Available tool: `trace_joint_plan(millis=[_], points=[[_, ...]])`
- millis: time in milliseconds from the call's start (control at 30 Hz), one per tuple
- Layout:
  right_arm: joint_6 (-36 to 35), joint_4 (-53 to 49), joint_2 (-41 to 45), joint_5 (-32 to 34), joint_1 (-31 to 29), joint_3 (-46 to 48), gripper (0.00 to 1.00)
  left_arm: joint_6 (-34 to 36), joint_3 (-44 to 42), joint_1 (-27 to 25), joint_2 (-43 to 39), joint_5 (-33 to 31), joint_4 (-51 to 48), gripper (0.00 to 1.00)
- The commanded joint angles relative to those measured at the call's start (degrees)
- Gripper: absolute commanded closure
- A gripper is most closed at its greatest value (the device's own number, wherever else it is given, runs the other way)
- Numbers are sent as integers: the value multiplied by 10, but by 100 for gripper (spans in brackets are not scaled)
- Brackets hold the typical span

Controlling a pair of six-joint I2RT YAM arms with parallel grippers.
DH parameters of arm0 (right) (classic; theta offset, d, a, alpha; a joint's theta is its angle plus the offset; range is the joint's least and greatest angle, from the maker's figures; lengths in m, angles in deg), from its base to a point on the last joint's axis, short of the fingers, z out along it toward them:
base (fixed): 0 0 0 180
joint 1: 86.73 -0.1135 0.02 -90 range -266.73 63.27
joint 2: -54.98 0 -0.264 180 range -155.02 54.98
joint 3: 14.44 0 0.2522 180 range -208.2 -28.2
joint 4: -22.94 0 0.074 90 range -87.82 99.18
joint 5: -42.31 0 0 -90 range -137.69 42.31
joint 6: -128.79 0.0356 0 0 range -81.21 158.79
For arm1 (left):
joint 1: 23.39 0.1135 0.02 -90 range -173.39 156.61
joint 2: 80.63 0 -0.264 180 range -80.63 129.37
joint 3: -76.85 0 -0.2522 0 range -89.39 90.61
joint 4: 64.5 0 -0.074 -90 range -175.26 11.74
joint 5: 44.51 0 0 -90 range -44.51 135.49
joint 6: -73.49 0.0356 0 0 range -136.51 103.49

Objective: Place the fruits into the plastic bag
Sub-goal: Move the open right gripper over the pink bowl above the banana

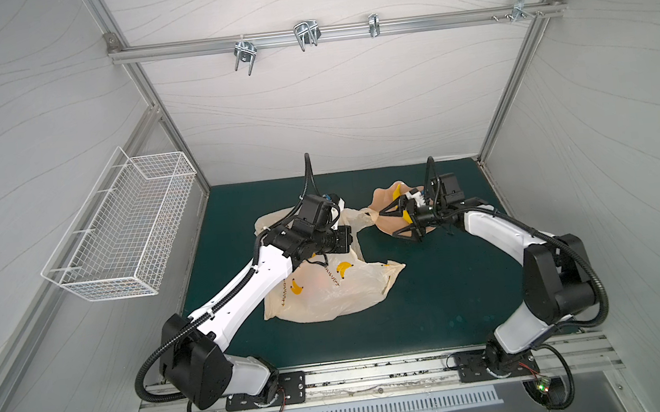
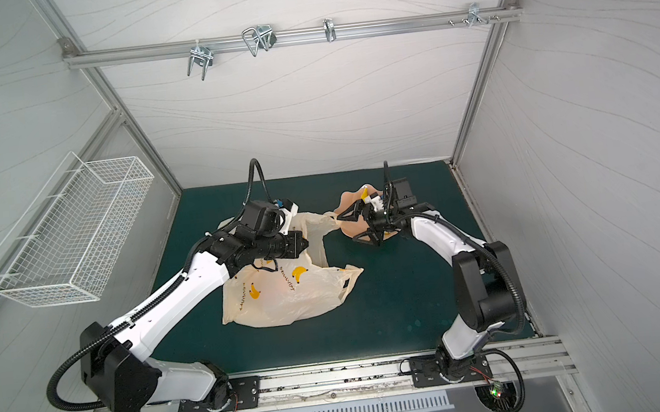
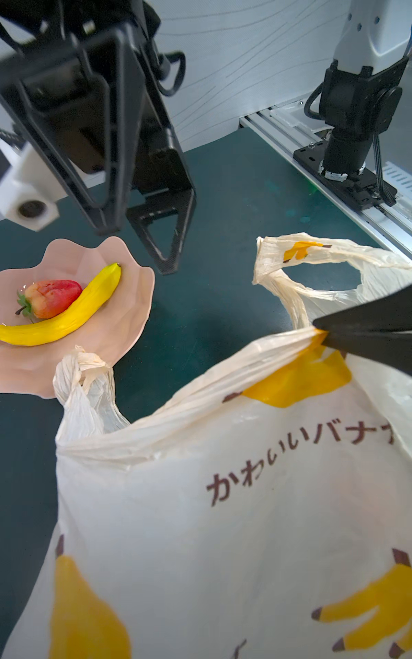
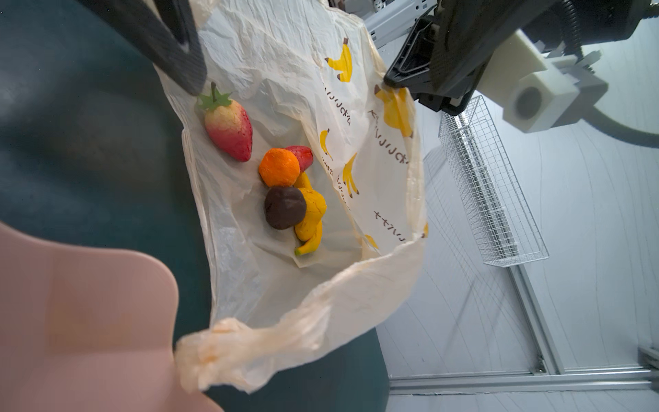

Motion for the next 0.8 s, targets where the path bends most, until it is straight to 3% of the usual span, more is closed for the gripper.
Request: trace_joint_plan(millis=[0, 267, 533, 767], points=[[-104, -120, -1, 35, 16, -38, 1, 6, 14, -1, 4, 3, 17, 100], [-259, -286, -15, 178, 29, -135, 1, 5, 13, -1, 2, 3, 16, 100], [-346, -343, -10, 330, 29, -172, 1, 4, 12, -1, 0, 2, 15, 100], [-381, -340, -8, 367, 29, -169, 3, 7, 17, -1, 2, 1, 11, 100]])
